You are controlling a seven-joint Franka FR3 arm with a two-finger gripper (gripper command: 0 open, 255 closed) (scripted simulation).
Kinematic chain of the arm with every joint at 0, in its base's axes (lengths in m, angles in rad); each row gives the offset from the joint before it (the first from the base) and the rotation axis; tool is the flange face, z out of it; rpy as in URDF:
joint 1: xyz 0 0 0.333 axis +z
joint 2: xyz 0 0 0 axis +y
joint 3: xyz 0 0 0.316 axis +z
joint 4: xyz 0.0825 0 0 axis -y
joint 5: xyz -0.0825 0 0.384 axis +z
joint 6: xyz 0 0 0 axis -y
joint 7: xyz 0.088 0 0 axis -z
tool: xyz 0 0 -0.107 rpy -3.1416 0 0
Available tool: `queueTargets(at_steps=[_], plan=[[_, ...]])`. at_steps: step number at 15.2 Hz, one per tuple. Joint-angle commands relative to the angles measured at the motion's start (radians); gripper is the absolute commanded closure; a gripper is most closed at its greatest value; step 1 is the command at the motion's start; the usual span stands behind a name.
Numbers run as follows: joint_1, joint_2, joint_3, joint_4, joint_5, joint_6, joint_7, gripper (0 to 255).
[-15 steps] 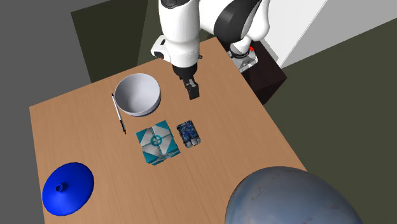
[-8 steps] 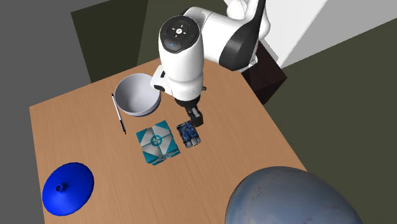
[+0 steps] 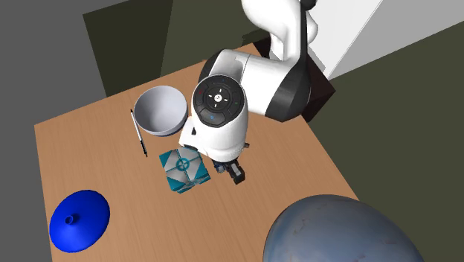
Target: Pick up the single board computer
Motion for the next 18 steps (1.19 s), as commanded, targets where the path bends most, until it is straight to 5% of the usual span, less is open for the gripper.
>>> queueTargets(at_steps=[1, 8, 9, 18], plan=[[0.003, 0.009, -0.001, -0.011, -0.005, 0.018, 0.003, 0], [-0.017, -0.008, -0.001, -0.114, 0.002, 0.103, 0.005, 0], [-0.018, -0.011, -0.001, -0.118, 0.003, 0.105, 0.004, 255], [-0.016, -0.008, -0.001, -0.114, 0.002, 0.103, 0.005, 255]])
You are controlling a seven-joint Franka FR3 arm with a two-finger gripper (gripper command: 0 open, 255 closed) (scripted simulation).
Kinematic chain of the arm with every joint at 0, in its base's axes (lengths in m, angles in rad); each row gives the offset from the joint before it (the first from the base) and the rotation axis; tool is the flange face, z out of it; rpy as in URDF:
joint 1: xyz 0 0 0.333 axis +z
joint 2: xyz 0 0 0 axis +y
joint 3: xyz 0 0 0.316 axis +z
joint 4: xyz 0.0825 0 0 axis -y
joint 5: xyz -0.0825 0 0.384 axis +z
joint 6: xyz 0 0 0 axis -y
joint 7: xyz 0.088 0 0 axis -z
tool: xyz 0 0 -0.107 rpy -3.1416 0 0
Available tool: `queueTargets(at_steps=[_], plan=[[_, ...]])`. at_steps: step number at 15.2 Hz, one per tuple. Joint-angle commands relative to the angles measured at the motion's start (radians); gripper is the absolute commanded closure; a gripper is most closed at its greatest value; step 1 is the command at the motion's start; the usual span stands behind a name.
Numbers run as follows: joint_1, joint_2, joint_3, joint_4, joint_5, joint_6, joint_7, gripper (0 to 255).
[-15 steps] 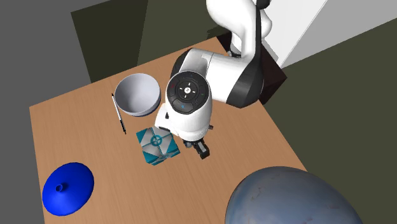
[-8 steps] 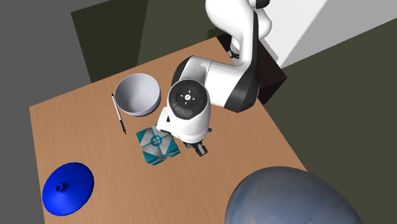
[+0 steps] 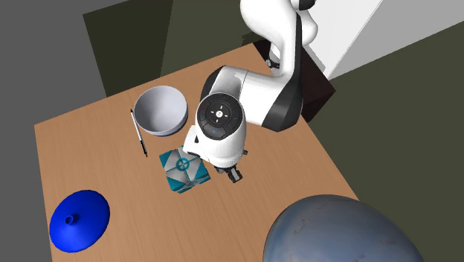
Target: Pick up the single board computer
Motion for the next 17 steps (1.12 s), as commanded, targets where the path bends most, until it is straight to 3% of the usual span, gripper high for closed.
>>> queueTargets(at_steps=[1, 15, 17], plan=[[0.004, 0.003, 0.0, 0.019, -0.001, -0.016, 0.0, 255], [0.08, 0.089, -0.006, 0.351, -0.039, -0.261, -0.006, 255], [0.081, 0.091, -0.007, 0.356, -0.04, -0.264, -0.006, 255]])
